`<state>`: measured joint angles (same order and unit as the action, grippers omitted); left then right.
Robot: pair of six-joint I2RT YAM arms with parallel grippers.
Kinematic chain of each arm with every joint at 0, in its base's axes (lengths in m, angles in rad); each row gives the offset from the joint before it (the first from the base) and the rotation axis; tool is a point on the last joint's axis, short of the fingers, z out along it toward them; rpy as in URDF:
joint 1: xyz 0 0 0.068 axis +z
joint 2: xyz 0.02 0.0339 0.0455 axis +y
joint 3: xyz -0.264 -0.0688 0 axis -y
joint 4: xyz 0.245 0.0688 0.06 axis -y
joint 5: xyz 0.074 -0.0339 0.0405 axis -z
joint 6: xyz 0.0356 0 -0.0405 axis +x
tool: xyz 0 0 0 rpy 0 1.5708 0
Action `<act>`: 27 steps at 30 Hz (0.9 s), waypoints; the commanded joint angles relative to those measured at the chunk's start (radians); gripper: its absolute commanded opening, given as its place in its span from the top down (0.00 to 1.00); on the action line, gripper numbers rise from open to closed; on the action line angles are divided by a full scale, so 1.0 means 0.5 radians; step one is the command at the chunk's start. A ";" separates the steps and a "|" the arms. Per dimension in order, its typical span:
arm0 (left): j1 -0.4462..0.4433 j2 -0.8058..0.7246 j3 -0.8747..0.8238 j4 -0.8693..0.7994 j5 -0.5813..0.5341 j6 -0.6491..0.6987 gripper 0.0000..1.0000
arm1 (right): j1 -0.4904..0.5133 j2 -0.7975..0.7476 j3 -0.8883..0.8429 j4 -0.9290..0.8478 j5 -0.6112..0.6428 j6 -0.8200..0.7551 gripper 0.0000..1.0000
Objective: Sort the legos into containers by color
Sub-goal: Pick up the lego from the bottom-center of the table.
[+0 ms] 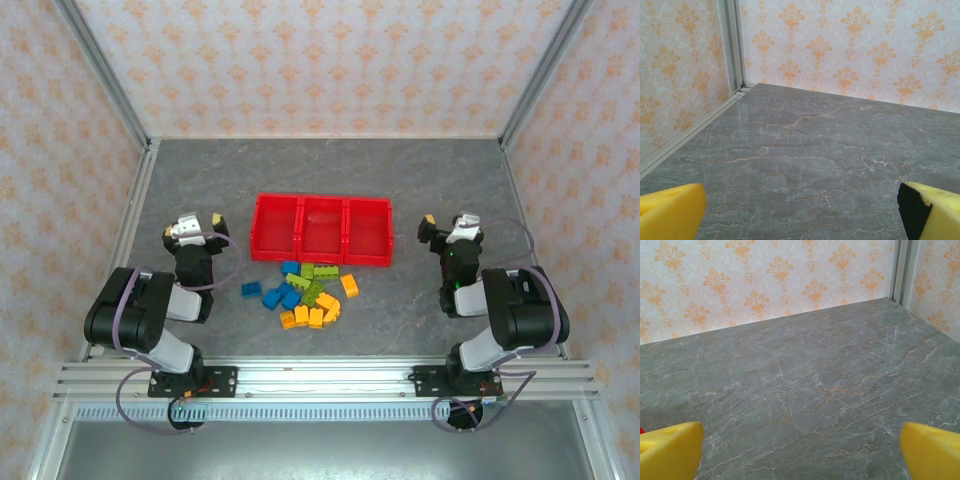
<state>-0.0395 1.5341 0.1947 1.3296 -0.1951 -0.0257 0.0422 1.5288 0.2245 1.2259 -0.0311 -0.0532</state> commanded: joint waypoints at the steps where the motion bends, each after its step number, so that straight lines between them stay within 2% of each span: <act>1: -0.007 0.015 0.000 0.077 -0.022 0.021 0.01 | -0.017 -0.018 0.012 0.015 -0.017 -0.005 0.00; 18: 0.034 0.008 0.004 0.062 -0.068 -0.045 0.00 | -0.019 -0.016 0.023 -0.002 0.062 0.031 0.00; 19: -0.010 -0.004 0.003 0.090 -0.191 -0.030 0.01 | -0.017 -0.027 0.014 0.015 0.132 0.049 0.00; 20: -0.071 -0.065 -0.011 0.023 -0.292 -0.010 0.01 | -0.006 -0.057 0.007 0.005 0.306 0.104 0.00; 21: -0.120 -0.139 -0.073 0.093 -0.311 0.053 0.01 | -0.004 -0.118 -0.006 -0.030 0.428 0.179 0.00; 22: -0.192 -0.194 -0.118 0.226 -0.486 0.116 0.01 | -0.015 -0.159 -0.014 -0.038 0.422 0.165 0.00; 23: -0.275 -0.312 -0.127 0.182 -0.668 0.166 0.01 | 0.003 -0.219 0.024 -0.142 0.528 0.179 0.00; 24: -0.307 -0.457 -0.114 0.026 -0.716 0.182 0.01 | 0.003 -0.321 0.126 -0.466 0.569 0.238 0.00; 25: -0.308 -0.591 -0.080 -0.140 -0.747 0.121 0.01 | -0.001 -0.388 0.204 -0.664 0.611 0.293 0.00; 27: -0.307 -0.886 0.096 -0.696 -0.745 -0.114 0.01 | -0.006 -0.553 0.288 -0.934 0.600 0.426 0.00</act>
<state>-0.1909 1.2316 0.1581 1.2247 -0.4503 -0.0055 0.0402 1.3487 0.2951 0.9768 0.1787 0.0574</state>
